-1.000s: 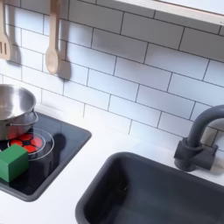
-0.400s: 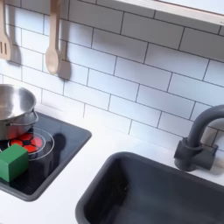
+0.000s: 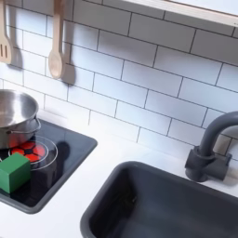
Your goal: Push button
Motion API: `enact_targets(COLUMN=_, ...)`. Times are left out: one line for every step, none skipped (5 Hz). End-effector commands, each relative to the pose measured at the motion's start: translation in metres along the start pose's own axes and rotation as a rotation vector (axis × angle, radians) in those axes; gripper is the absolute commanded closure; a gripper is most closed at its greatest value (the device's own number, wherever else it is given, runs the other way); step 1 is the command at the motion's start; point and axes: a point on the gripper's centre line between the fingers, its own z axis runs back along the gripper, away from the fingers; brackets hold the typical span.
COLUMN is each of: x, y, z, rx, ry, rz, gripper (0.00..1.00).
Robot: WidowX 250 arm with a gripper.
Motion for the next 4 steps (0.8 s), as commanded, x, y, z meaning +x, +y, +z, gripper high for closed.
enact_targets(x=-0.002, y=-0.002, z=0.002, rx=-0.004, ry=0.007, rz=-0.005, gripper=1.0)
enact_targets(x=-0.003, y=-0.003, z=0.003, rx=-0.015, ry=0.017, rz=-0.022, gripper=0.0)
enact_targets(x=-0.007, y=-0.004, z=0.007, rx=-0.026, ry=0.024, rz=-0.027, gripper=0.0)
enact_targets(x=-0.014, y=-0.002, z=0.009, rx=-0.043, ry=0.077, rz=-0.007, gripper=0.0)
